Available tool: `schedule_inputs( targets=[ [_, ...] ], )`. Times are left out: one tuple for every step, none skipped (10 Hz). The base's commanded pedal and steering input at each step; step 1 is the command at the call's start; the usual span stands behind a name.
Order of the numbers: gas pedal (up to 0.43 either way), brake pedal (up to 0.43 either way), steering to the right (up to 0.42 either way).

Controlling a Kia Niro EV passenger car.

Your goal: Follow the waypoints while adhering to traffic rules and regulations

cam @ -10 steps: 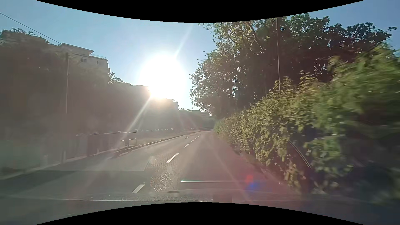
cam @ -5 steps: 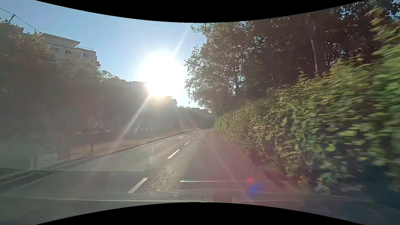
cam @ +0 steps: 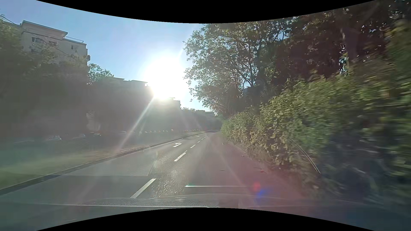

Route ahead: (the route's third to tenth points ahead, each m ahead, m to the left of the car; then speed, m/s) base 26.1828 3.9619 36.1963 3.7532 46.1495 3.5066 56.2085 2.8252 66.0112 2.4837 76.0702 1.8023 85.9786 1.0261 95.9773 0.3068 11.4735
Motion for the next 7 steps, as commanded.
schedule_inputs(
  targets=[
    [0.098,0.000,0.001],
    [0.098,0.000,0.001],
    [0.098,0.000,0.001],
    [0.098,0.000,0.001],
    [0.098,0.000,0.001],
    [0.098,0.000,0.001],
    [0.098,0.000,0.001]
  ],
)
